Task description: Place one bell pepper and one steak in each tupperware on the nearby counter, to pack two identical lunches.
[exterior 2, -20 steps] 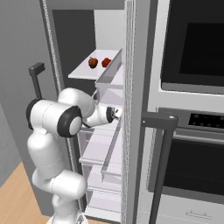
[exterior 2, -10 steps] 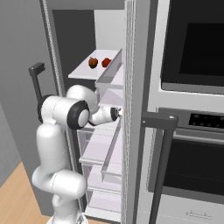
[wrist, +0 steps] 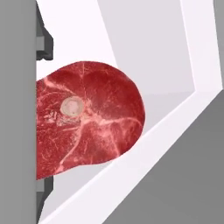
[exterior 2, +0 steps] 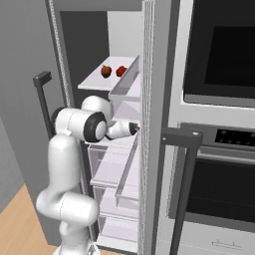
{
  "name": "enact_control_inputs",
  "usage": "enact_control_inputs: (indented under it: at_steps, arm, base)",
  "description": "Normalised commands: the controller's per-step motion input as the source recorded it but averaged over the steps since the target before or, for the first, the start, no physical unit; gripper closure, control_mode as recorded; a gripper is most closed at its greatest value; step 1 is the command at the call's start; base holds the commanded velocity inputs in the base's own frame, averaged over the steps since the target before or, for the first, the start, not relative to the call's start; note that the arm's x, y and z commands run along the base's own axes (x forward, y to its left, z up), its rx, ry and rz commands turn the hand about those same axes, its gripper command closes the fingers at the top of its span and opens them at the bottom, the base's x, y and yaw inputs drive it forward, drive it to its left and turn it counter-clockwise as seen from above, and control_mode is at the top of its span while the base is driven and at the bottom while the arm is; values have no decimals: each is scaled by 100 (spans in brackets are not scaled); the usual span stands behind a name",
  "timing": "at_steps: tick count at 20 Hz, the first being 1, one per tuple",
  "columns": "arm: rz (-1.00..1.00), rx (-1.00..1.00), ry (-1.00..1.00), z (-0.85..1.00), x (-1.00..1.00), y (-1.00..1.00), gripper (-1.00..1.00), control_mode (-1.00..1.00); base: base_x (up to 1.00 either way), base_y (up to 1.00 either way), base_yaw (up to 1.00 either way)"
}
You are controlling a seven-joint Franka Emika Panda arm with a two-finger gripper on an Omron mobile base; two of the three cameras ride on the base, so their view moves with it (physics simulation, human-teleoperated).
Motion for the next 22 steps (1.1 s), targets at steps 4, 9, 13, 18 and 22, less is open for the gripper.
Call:
enact_control_inputs:
  at_steps: [4, 9, 13, 18, 22]
  arm:
    - [0, 0, -2, -54, 9, -4, 100, -100]
    - [0, 0, 0, -33, -61, 9, 100, -100]
    - [4, 0, -5, 0, -100, 40, 100, -100]
    - [18, 0, -10, 8, -100, 84, 100, -100]
    - [15, 2, -8, 35, -100, 26, 100, -100]
  base:
    - [0, 0, 0]
    - [0, 0, 0]
    - [0, 0, 0]
    - [0, 0, 0]
    - [0, 0, 0]
